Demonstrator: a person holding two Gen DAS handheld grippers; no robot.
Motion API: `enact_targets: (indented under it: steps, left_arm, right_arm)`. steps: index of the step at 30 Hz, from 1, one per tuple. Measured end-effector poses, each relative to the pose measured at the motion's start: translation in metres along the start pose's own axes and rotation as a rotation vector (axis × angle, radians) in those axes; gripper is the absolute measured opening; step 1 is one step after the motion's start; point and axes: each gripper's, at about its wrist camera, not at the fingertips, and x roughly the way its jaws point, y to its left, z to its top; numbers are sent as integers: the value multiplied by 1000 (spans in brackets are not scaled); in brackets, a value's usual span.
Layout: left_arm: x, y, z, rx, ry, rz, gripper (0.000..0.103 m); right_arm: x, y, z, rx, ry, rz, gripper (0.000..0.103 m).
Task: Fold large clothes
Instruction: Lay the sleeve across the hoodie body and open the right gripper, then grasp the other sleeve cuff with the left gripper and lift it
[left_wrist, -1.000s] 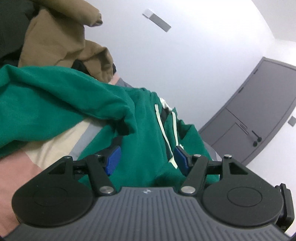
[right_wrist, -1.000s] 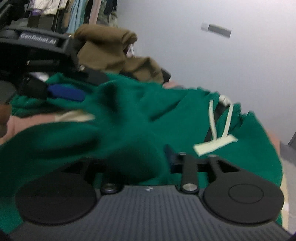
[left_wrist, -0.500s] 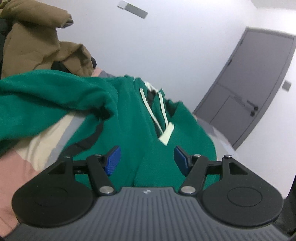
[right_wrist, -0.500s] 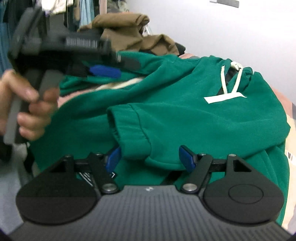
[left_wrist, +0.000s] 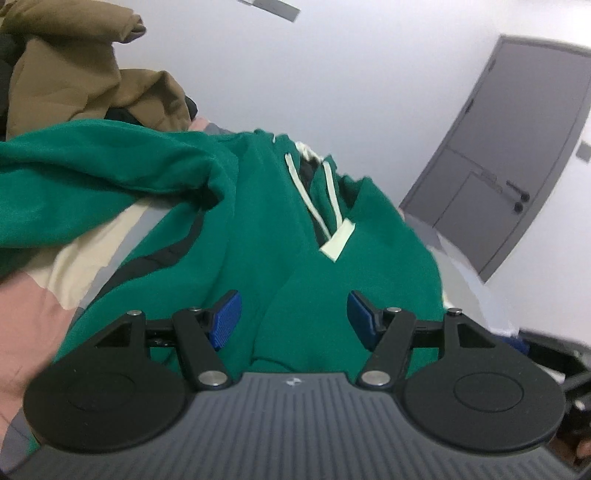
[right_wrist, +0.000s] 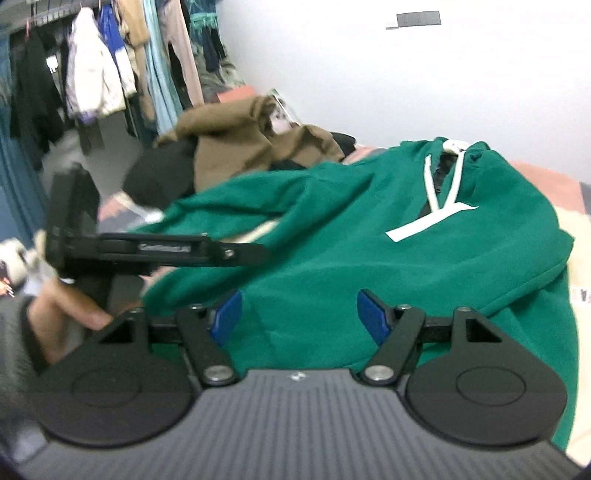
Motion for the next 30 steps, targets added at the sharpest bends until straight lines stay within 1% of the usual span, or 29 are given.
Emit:
enact_targets:
  steps: [2, 5, 11, 14, 16, 18, 22, 24, 27, 30]
  left_arm:
    - [-3, 1, 3, -27, -11, -18, 69]
    - [-8, -3, 5, -16, -19, -26, 69]
    - [-11, -13, 5, -1, -22, -23, 69]
    - [-9, -18, 4, 12, -8, -41, 69]
    - [-3, -23, 0, 32, 15, -44, 69]
    - [4, -28, -5, 59, 47, -34, 69]
    - [24, -34, -16, 107, 135, 16, 69]
    - [33, -35, -23, 135, 170, 50, 69]
    - [43, -38, -31, 179, 202, 81, 68]
    - [46, -40, -35, 192, 216, 101, 68]
  right_arm:
    - [-7, 1, 0, 2, -20, 9, 70]
    - [-13, 1, 1, -3, -45, 10, 70]
    - [-27, -14, 13, 80, -115, 25, 70]
    - [-35, -24, 17, 131, -159, 15, 70]
    - [-34, -30, 17, 151, -167, -9, 70]
    - [-25, -33, 16, 163, -143, -54, 71]
    - [6, -36, 7, 145, -46, -148, 70]
    - [24, -39, 0, 161, 13, -182, 70]
    - [46, -45, -10, 173, 64, -220, 66]
    - [66, -53, -20, 189, 120, -261, 65]
